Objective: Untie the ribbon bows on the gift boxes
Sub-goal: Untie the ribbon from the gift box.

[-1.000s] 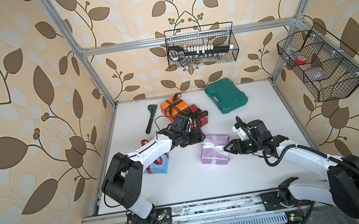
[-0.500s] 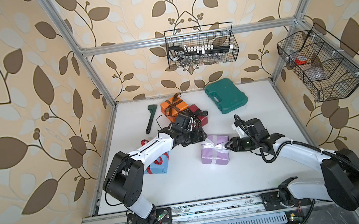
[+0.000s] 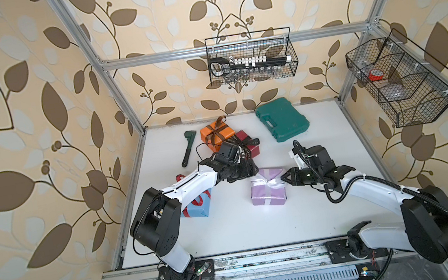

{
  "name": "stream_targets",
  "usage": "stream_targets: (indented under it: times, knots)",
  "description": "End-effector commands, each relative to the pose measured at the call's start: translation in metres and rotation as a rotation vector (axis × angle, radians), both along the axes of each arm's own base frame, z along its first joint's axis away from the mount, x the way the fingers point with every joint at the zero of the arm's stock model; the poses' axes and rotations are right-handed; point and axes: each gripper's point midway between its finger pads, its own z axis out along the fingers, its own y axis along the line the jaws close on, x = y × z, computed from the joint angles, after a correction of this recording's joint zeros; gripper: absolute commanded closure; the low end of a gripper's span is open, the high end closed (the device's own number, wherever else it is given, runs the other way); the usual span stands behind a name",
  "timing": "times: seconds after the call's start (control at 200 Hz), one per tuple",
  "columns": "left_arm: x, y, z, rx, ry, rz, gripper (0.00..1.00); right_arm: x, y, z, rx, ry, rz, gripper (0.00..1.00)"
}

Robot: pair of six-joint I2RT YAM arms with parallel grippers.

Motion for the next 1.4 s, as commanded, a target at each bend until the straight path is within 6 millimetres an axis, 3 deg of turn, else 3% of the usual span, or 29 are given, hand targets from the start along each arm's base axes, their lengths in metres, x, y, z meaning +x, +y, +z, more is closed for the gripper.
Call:
stream_targets:
  times: [0.0, 0.22, 0.36, 0.56, 0.69, 0.915, 1.19, 1.4]
  knots:
    - [0.005, -0.012, 0.005, -0.03, -0.005, -0.025, 0.26, 0.015, 0.007, 0.014, 0.011, -0.051, 0.007, 0.81]
    - [0.014, -0.019, 0.005, -0.036, 0.001, -0.028, 0.37, 0.014, 0.008, 0.014, 0.016, -0.052, 0.013, 0.8]
    - [0.015, -0.022, 0.015, -0.039, 0.002, -0.038, 0.42, 0.012, 0.007, 0.013, 0.014, -0.049, 0.011, 0.8]
    - [0.023, 0.005, 0.035, 0.093, -0.143, -0.017, 0.36, 0.011, 0.006, 0.014, 0.013, -0.053, 0.013, 0.81]
    - [0.029, 0.0, 0.049, 0.076, -0.203, -0.042, 0.35, 0.01, 0.007, 0.013, 0.013, -0.051, 0.018, 0.81]
    - [0.023, -0.026, 0.029, 0.005, -0.086, -0.101, 0.36, 0.01, 0.007, 0.014, 0.015, -0.05, 0.015, 0.8]
    - [0.003, -0.029, 0.005, 0.026, -0.01, -0.107, 0.39, 0.01, 0.007, 0.014, 0.02, -0.053, 0.016, 0.81]
    - [0.001, -0.035, 0.01, 0.015, -0.014, -0.122, 0.56, 0.008, 0.006, 0.012, 0.016, -0.05, 0.014, 0.81]
